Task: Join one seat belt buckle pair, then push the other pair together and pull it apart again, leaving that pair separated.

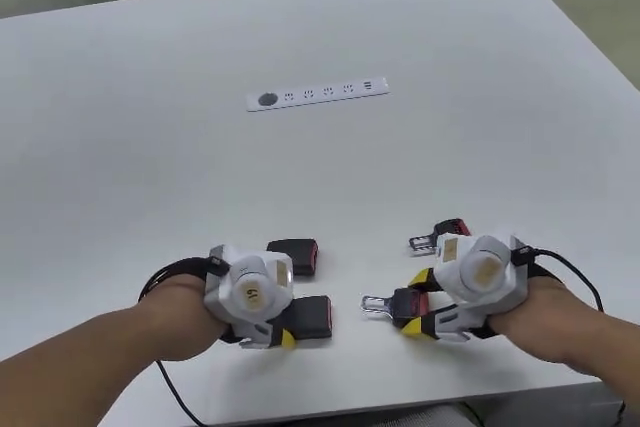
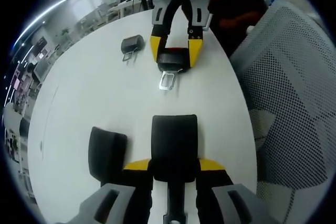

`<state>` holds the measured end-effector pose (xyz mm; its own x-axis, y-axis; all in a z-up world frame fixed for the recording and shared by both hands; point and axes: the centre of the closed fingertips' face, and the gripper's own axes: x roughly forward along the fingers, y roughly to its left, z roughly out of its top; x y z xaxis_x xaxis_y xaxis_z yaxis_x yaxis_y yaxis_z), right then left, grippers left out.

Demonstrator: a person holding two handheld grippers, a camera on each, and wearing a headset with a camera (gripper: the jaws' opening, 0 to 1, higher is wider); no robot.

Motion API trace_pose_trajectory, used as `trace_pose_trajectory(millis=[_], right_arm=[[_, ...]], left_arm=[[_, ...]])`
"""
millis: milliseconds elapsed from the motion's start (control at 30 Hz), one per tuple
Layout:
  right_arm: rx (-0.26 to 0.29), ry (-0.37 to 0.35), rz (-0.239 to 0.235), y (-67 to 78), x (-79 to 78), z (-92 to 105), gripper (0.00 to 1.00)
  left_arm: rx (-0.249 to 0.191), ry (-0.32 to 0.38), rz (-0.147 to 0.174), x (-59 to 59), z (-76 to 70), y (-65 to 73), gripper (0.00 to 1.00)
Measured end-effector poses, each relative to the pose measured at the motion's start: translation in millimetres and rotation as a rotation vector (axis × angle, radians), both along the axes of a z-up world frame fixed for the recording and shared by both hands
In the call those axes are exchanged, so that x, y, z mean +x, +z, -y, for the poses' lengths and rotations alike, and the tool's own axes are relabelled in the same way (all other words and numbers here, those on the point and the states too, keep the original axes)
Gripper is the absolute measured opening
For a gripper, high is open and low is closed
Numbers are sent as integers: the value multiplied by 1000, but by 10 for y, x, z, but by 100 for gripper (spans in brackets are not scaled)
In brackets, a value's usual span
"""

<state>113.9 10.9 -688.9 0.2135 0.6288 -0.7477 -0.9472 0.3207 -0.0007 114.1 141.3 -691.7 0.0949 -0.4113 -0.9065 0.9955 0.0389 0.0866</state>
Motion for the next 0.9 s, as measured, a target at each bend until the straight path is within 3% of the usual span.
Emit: trace_pose_trajectory(millis=[133,267,533,900], right_arm=[[13,22,-2,7,-34,-144,33],[-11,69,16,-1,-72,-259,33],[-5,95,24,-17,-83,-371,33],[-85,139,87,-21,-57,-394,33]], left_arm=[[2,-4,-3,2,2,-1,32],[2,-6,-7,3,4,-4,32],[-3,-9,-15,-1,7,-16,32],[13,3,-22,-4,7,-23,32]])
